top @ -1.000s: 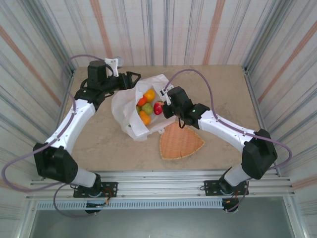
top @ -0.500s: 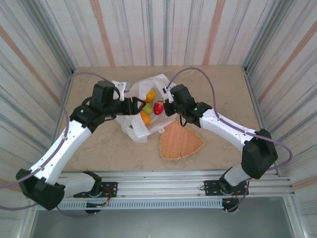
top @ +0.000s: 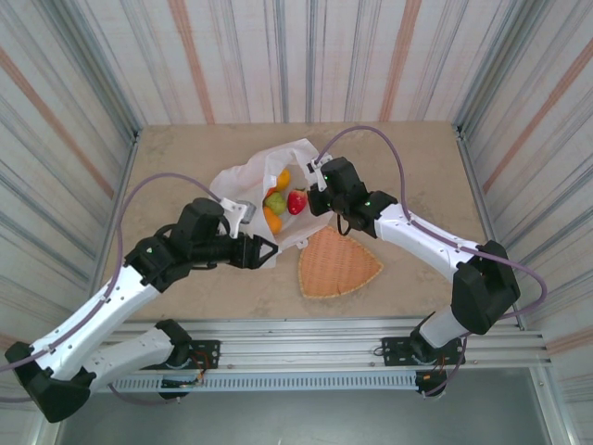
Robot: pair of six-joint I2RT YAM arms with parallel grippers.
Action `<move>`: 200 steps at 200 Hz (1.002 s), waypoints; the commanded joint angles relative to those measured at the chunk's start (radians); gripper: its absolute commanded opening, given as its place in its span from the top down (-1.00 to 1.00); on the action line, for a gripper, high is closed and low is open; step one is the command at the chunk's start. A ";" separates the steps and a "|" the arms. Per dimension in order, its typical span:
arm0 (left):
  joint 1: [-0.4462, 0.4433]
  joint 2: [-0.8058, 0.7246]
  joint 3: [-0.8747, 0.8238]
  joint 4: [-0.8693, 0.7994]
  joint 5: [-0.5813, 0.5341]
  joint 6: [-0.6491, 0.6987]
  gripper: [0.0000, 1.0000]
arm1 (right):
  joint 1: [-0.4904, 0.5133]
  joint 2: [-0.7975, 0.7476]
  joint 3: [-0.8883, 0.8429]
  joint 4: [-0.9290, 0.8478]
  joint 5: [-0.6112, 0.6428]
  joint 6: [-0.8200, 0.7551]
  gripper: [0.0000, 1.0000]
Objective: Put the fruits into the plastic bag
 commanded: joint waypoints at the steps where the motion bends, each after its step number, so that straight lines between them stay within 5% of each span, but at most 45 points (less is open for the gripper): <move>1: -0.014 -0.001 -0.029 0.026 -0.031 -0.019 -0.50 | -0.004 -0.032 -0.024 0.012 -0.009 0.032 1.00; 130: -0.014 -0.022 -0.054 -0.088 -0.110 -0.022 -0.41 | -0.020 -0.042 -0.055 0.025 -0.019 0.039 1.00; 171: -0.014 0.028 -0.104 0.044 -0.050 -0.027 -0.36 | -0.020 -0.031 -0.054 0.022 -0.023 0.043 1.00; 200: -0.015 0.068 -0.125 0.146 -0.037 -0.040 -0.15 | -0.019 -0.039 -0.056 0.014 -0.013 0.041 1.00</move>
